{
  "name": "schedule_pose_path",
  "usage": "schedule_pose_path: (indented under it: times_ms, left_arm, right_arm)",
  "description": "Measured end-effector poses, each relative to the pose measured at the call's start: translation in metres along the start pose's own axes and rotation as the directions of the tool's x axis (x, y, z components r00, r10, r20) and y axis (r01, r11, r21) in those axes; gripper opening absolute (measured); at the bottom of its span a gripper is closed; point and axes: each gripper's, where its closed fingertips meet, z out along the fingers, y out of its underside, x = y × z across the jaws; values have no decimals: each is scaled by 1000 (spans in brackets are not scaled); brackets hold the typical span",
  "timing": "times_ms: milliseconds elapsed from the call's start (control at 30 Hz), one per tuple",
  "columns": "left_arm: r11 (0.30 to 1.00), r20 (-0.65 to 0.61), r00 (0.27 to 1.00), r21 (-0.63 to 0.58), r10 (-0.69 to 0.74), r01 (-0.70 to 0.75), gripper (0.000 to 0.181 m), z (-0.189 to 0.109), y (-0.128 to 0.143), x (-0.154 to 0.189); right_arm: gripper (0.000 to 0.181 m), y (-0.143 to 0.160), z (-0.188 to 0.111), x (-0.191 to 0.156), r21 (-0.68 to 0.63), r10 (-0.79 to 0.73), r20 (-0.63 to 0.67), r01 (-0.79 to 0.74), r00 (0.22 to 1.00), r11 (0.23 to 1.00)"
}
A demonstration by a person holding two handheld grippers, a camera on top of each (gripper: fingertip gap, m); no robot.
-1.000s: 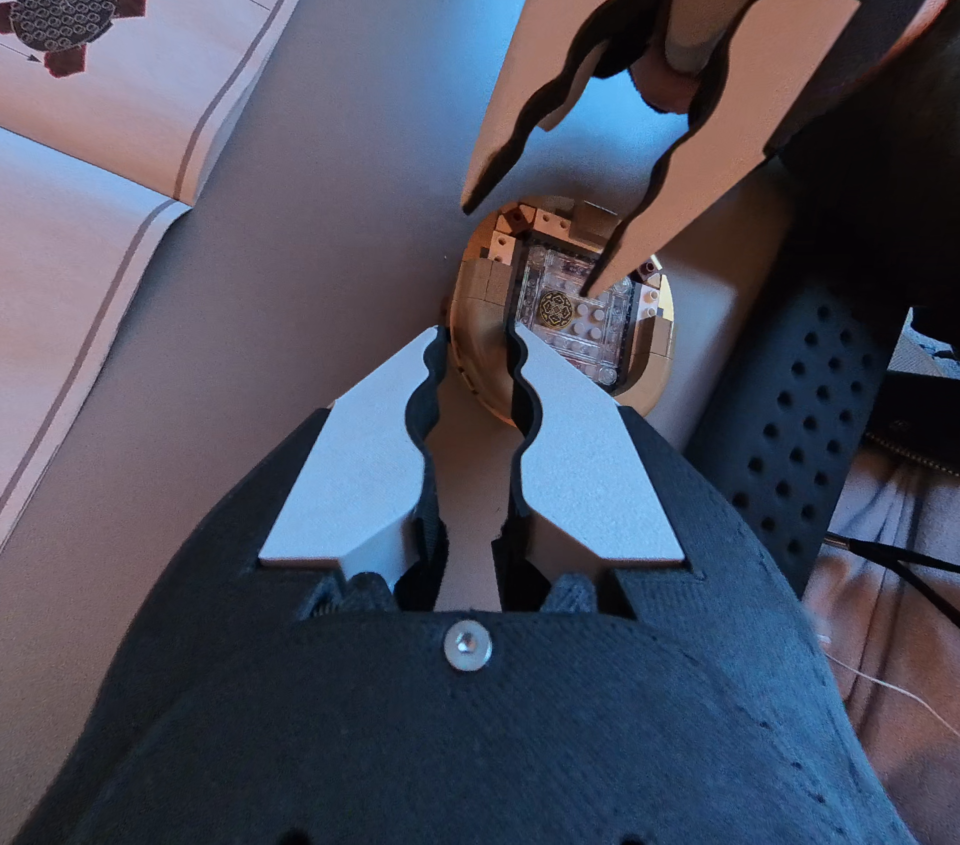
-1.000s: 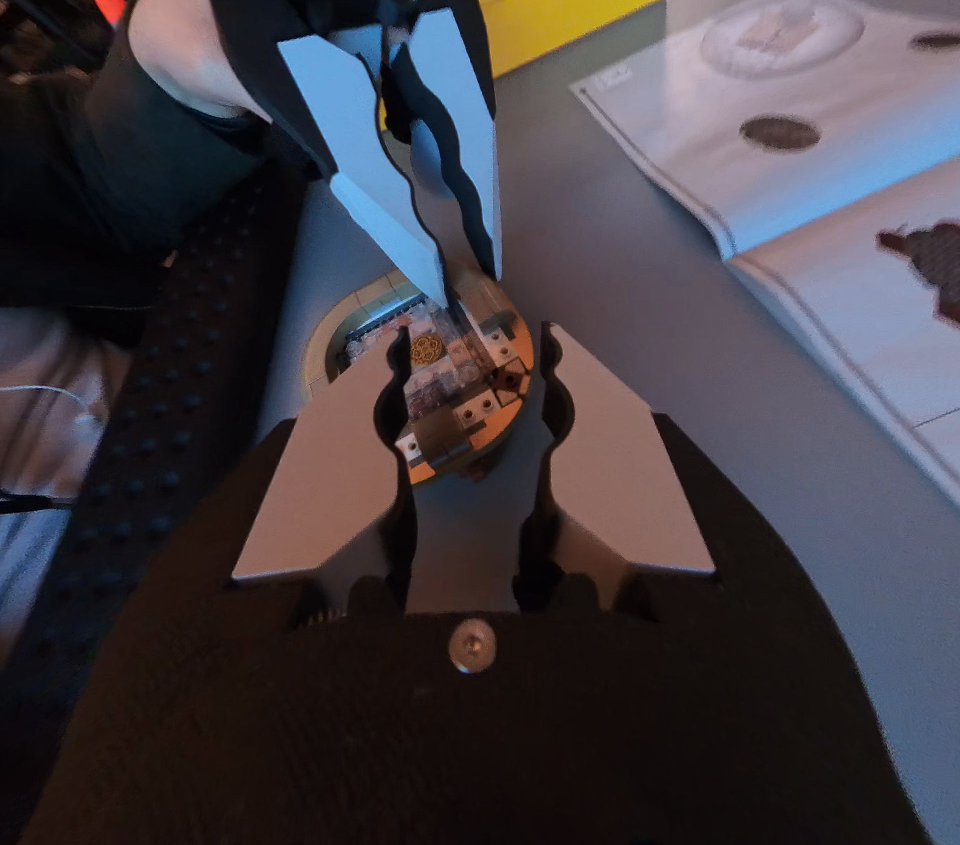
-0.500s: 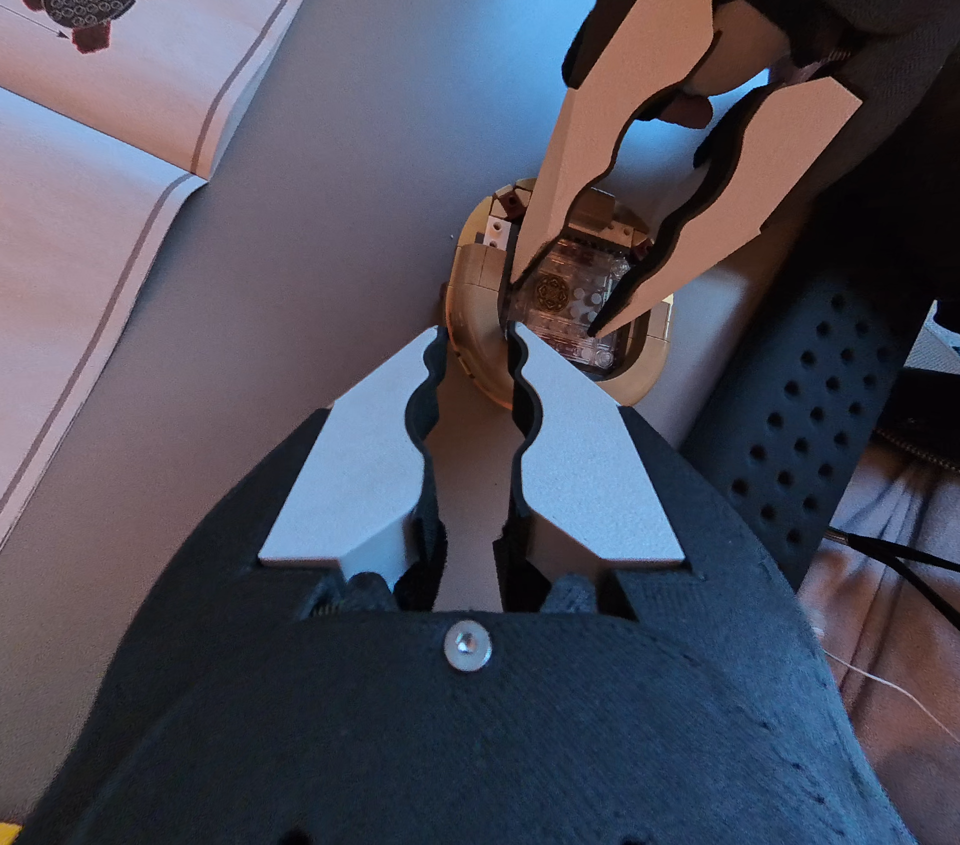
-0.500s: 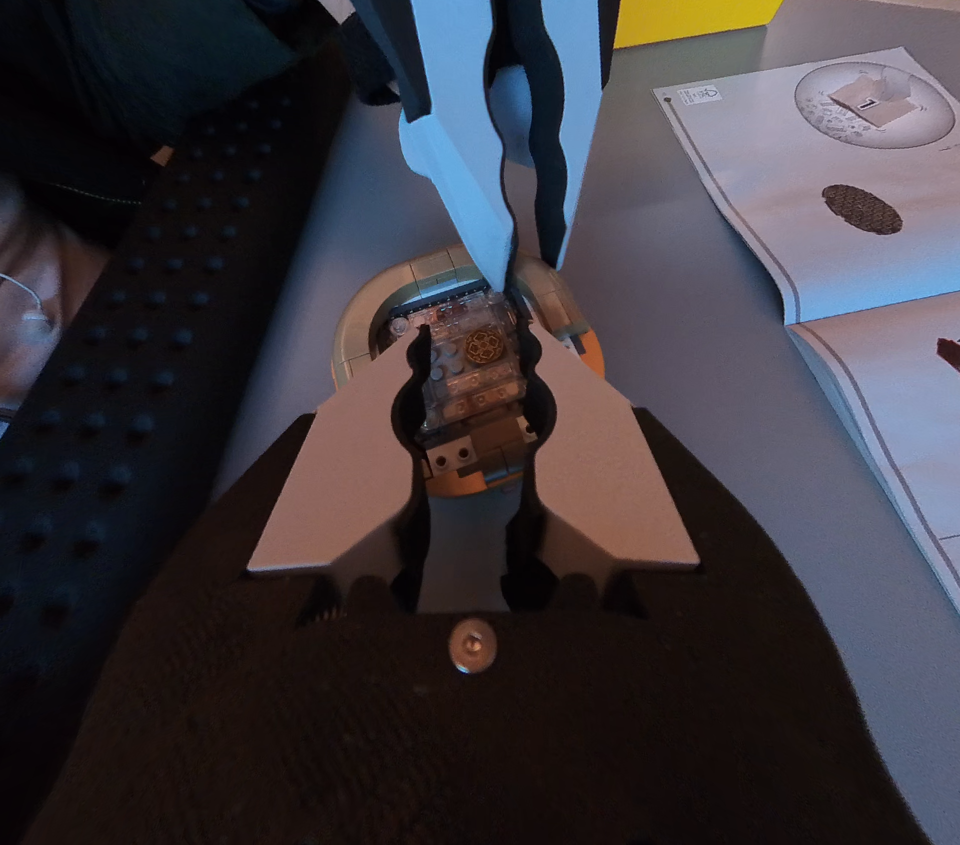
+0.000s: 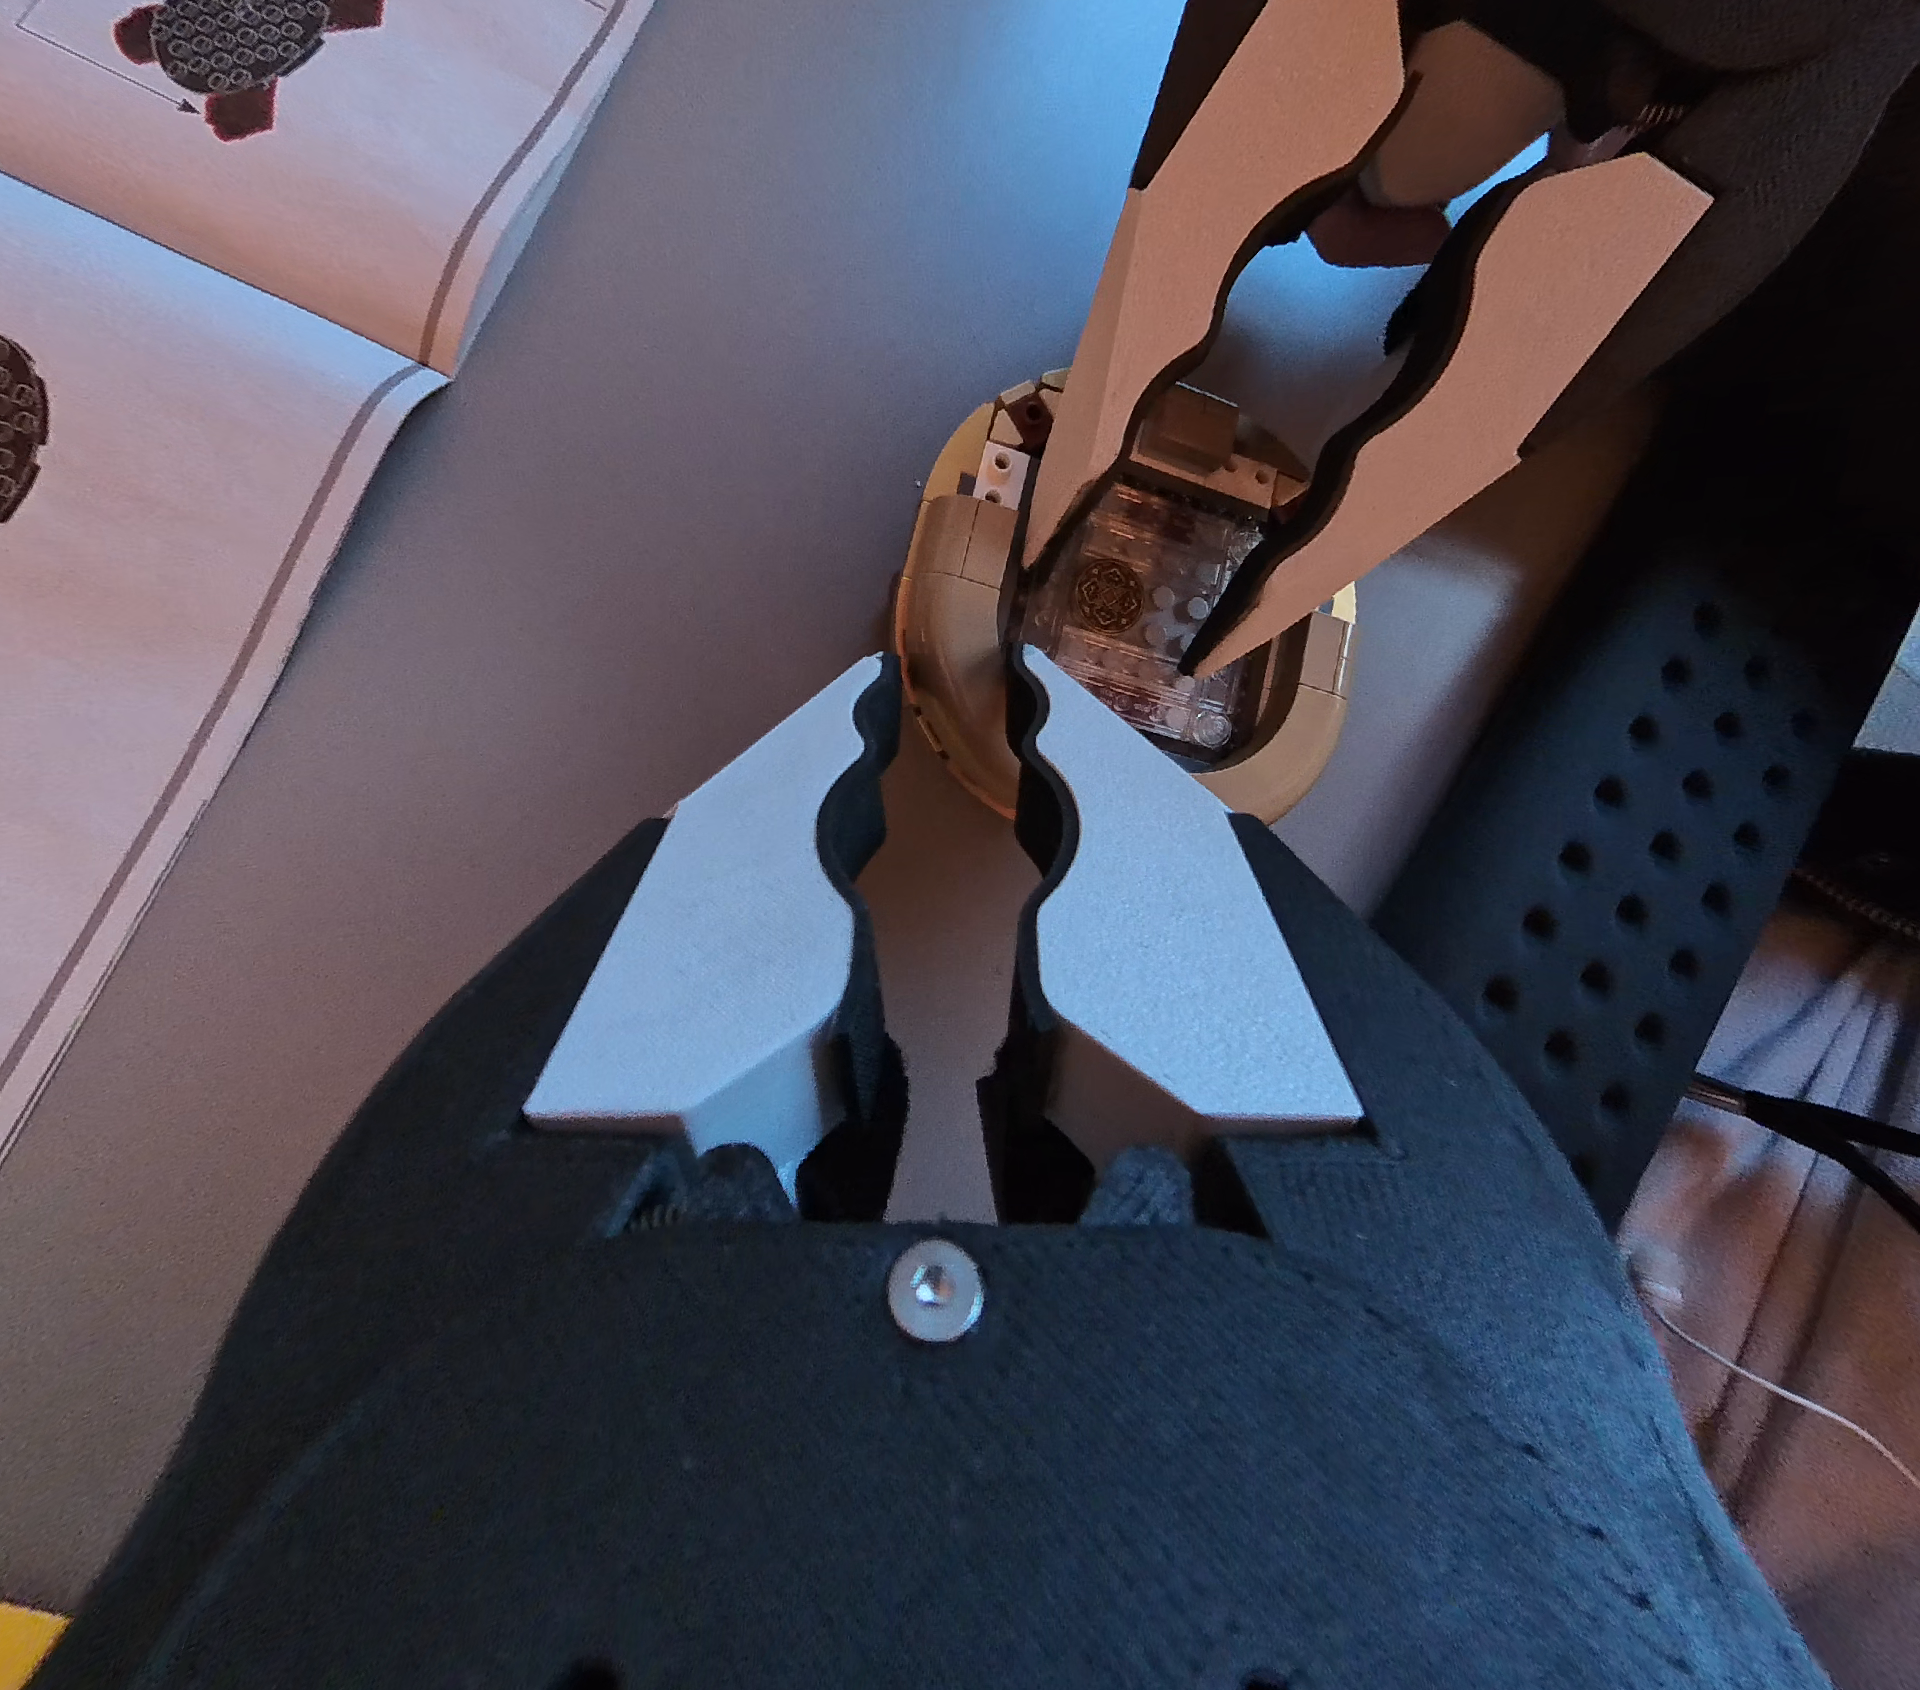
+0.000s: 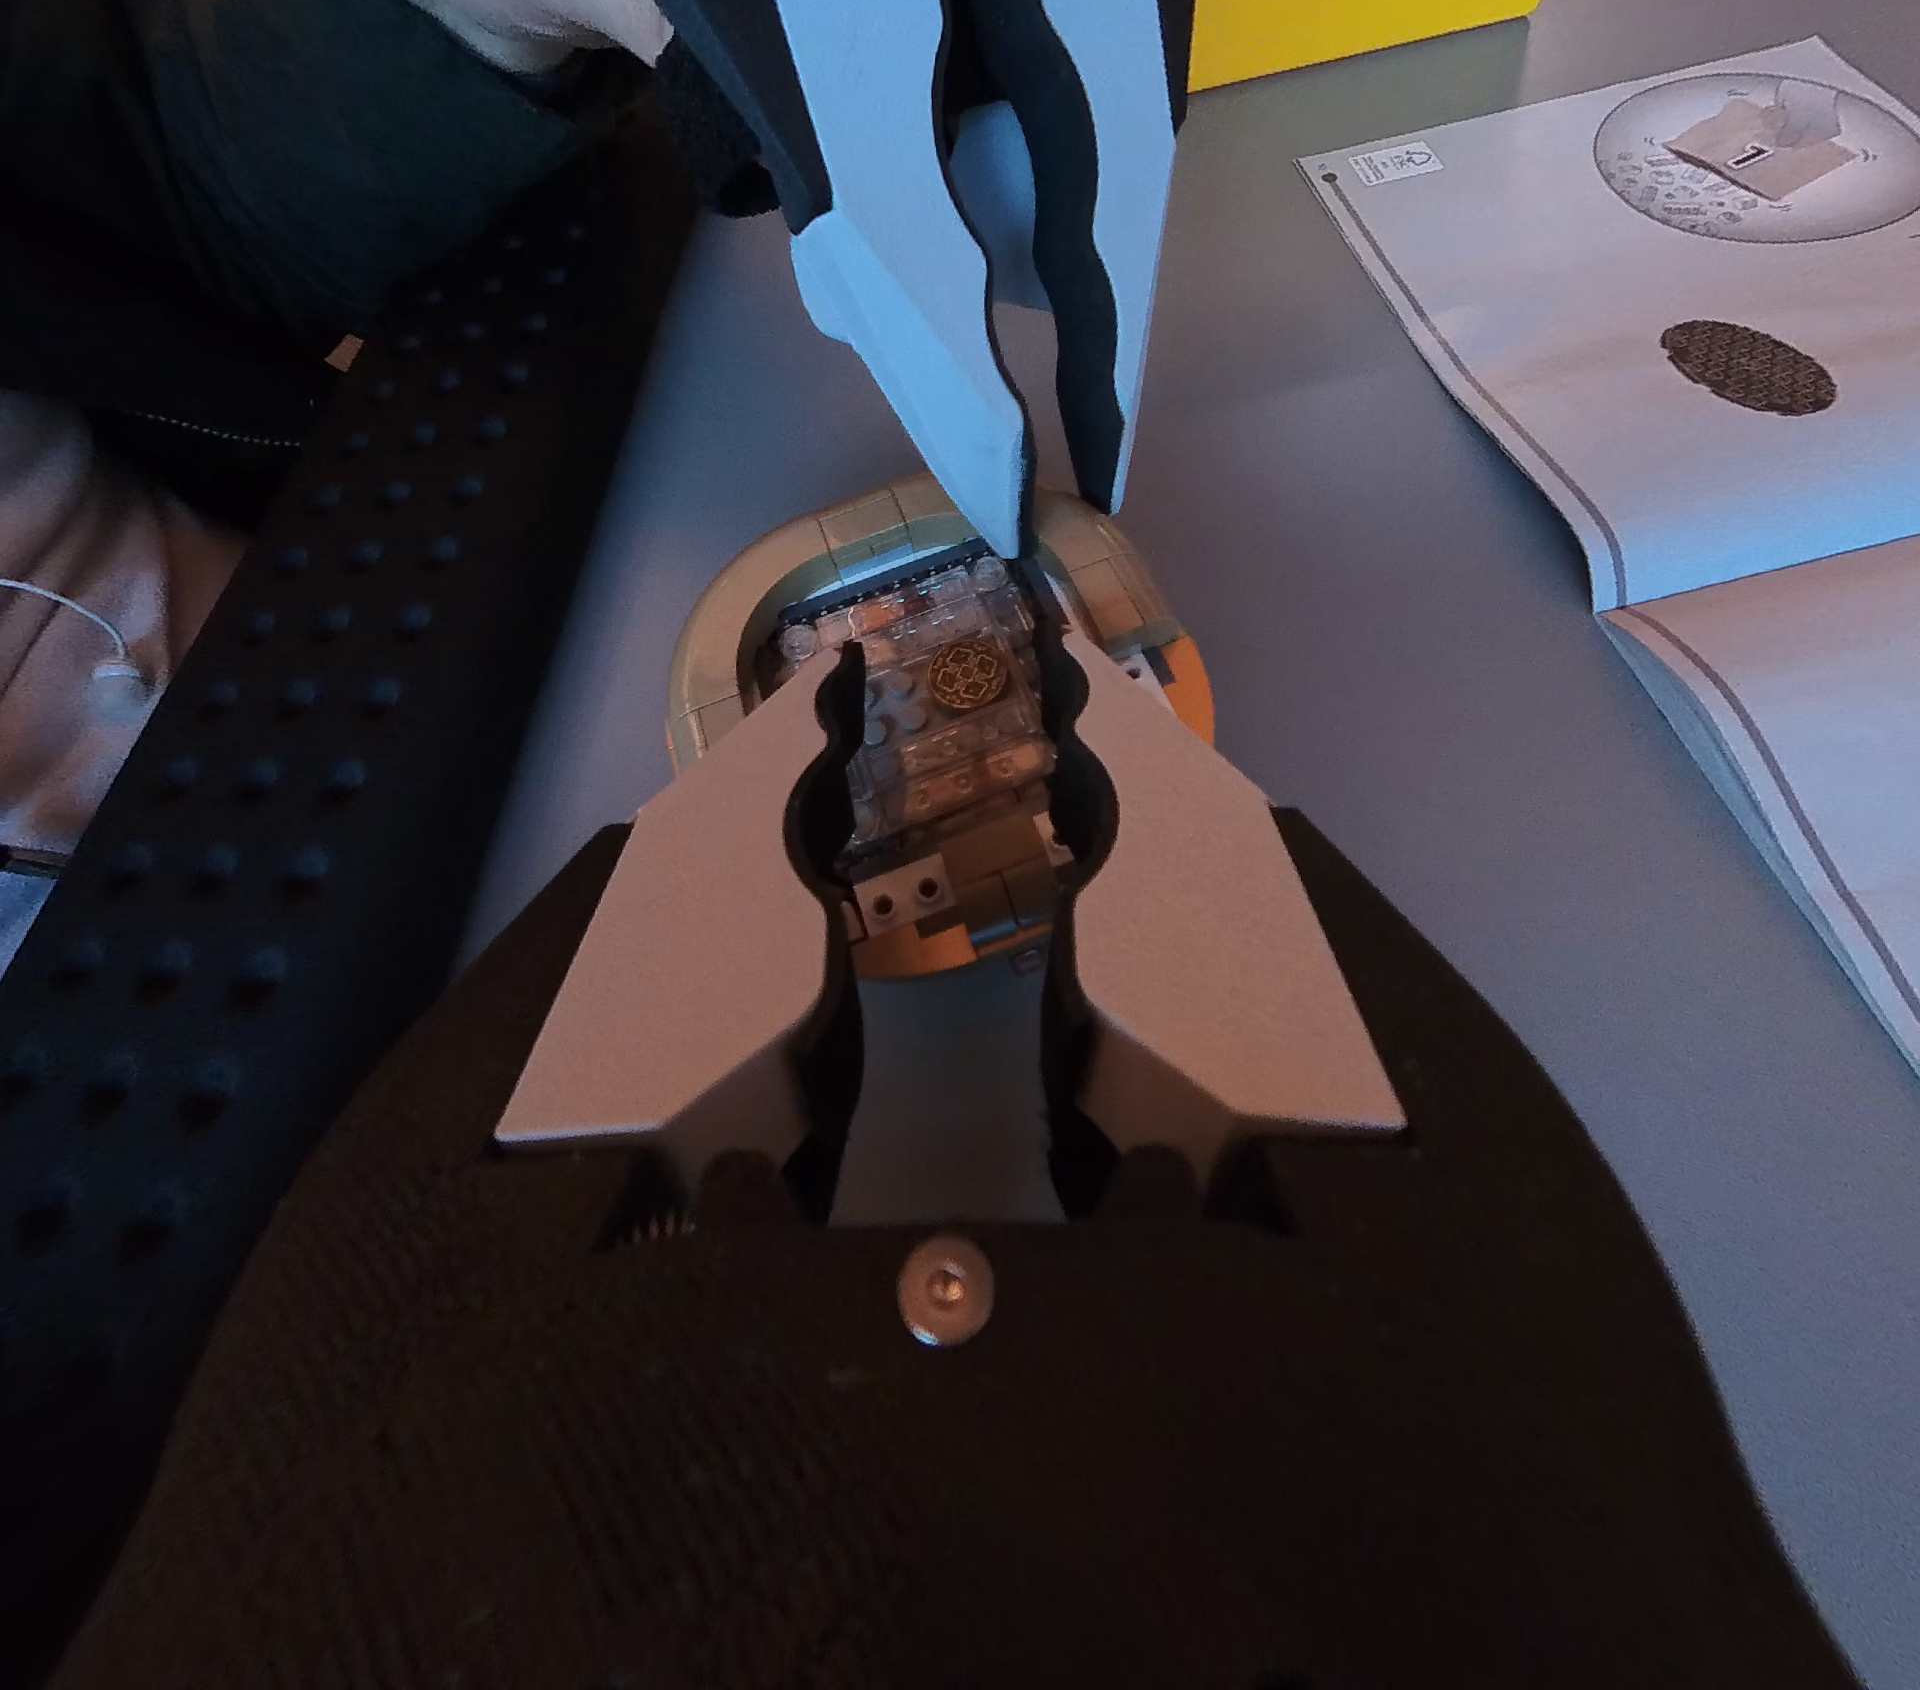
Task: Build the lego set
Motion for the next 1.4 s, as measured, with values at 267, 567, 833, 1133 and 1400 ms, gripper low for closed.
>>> schedule_pose_path:
  times_ms: [267,567,833,1133,1400]
  left_arm:
    - [999,33,999,32,25,-26,14,-1,-4,0]
    - [934,66,998,355,18,-40,0,-76,-51,4]
    - [963,-331,927,139,-174,230,27,-20,-17,18]
    - [997,-33,996,-7,77,-77,108,0,10,4]
    - [999,-113,993,-35,-14,10,95,-1,21,0]
  right_arm:
    - [36,0,0,0,11,14,2,-14,1000,1000]
    - [35,0,0,1,17,5,1,-6,1000,1000]
    - [34,-2,0,2,39,14,3,-15,1000,999]
    - [52,-19,-32,42,207,102,-143,-71,984,976]
    - [45,5,-11,24,75,273,86,-280,958,957]
